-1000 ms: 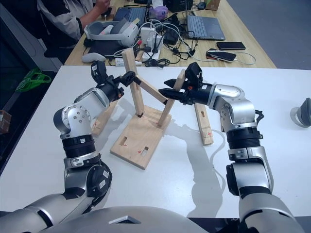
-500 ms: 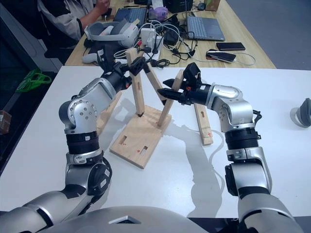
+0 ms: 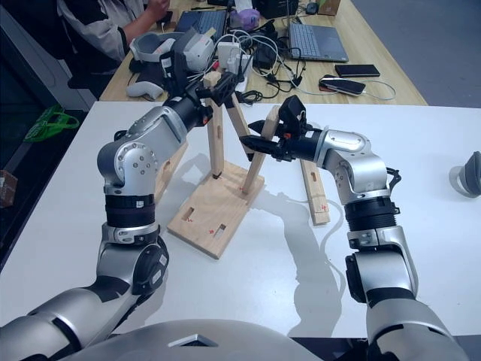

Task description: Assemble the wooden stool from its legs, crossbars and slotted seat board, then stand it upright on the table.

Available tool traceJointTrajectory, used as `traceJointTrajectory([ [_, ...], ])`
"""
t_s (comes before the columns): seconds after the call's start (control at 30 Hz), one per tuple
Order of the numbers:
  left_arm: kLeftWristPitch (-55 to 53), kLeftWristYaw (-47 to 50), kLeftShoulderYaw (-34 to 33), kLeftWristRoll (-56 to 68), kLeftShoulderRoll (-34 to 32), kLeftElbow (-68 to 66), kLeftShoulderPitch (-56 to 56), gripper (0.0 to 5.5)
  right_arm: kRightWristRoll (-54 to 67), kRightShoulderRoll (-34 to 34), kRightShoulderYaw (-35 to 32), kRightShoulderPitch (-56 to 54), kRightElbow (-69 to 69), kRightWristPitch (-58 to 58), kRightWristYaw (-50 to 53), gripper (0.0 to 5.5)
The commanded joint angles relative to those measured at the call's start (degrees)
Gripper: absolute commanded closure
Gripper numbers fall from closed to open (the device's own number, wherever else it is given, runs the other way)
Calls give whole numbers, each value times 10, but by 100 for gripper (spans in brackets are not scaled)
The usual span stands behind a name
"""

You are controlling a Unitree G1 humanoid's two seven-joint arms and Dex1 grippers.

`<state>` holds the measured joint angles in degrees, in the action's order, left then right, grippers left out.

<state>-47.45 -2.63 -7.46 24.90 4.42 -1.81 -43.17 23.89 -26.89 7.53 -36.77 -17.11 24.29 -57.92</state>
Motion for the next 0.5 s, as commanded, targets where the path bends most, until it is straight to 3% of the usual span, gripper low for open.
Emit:
traceJointTrajectory([
  [0.03,-3,-15,37,-21,-10,-23,7,127,-43,10,42,32,-14,15,2,347],
  [0.27,11,-42,95,-79,-67,-12,33,127,-38,7,36,37,-7,18,5,347],
  [0.5,7,-50,97,-90,-82,5,52,127,-33,9,29,48,8,24,15,347],
])
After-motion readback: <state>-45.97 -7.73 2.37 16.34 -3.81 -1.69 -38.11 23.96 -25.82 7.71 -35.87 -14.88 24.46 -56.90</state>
